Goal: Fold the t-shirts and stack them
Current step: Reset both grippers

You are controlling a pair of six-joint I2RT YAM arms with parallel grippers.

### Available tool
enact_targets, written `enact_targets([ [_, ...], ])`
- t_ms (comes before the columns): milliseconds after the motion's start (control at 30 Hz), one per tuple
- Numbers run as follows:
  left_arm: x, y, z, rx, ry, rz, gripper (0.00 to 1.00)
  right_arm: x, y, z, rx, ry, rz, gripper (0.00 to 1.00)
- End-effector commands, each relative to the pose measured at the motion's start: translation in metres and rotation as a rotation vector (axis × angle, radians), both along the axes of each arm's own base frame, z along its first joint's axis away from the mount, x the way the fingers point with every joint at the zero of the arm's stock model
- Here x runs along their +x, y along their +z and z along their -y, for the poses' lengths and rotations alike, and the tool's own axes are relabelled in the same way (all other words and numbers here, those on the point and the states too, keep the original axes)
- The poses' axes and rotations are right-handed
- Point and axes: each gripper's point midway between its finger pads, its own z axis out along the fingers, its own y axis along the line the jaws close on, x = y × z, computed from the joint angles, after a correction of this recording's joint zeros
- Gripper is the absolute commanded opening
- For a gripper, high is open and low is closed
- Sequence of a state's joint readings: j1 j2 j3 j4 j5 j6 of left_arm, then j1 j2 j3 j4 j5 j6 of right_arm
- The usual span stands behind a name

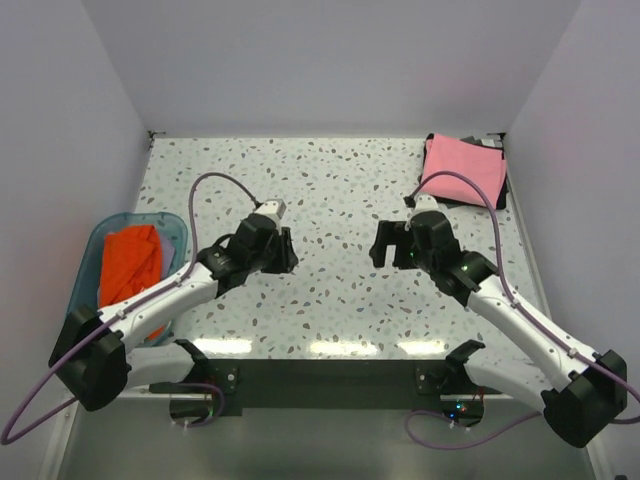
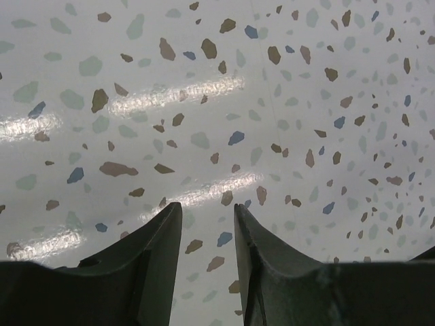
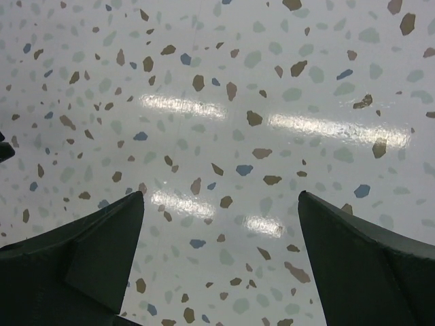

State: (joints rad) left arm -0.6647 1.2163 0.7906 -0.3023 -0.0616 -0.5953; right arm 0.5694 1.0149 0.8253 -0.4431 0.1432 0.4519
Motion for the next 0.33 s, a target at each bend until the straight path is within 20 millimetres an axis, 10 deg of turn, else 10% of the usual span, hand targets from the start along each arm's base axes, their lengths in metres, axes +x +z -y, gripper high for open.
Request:
enact_targets([
  [0,0.009,0.014,0.0,-0.053,0.058,0.089,0.42,-0.001,0.007,-0.005,0.076,-0.016,0.033,0.99],
  [300,0.013,0.026,-0.002,-0.035,0.062,0.122,0.44,0.001,0.0,-0.004,0.072,-0.032,0.02,0.99],
])
